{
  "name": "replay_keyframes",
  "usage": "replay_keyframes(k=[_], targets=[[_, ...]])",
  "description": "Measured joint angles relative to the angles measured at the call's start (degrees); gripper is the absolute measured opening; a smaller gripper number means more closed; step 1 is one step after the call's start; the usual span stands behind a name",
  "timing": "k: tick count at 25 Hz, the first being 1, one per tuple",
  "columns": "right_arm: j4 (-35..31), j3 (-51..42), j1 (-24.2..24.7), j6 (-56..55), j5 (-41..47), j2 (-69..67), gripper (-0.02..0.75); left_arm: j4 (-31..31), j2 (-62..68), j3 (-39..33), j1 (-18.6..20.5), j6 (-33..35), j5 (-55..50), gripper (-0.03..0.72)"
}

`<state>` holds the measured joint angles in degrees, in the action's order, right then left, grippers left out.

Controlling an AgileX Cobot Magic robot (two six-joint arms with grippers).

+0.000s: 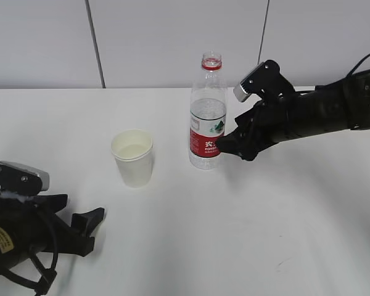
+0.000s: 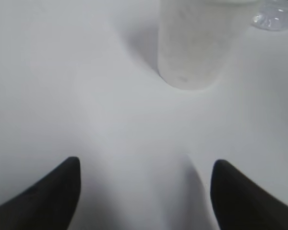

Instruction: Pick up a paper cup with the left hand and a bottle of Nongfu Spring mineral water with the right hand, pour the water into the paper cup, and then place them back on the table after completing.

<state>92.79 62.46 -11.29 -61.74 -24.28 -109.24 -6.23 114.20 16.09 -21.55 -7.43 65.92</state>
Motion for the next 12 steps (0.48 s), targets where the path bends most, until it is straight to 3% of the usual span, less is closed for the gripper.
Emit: replay_keyframes(k=[5,12], targets=[[10.6,0.0,0.0,-12.0,1.3,2.8,0.588,0.0,-2.7,-2.4,0.0,0.0,0.0,0.509],[12.9,0.0,0.7,-21.6,1.3,3.2,0.588,0.7,-6.2,-2.4,0.0,0.0,-0.1,0.508]])
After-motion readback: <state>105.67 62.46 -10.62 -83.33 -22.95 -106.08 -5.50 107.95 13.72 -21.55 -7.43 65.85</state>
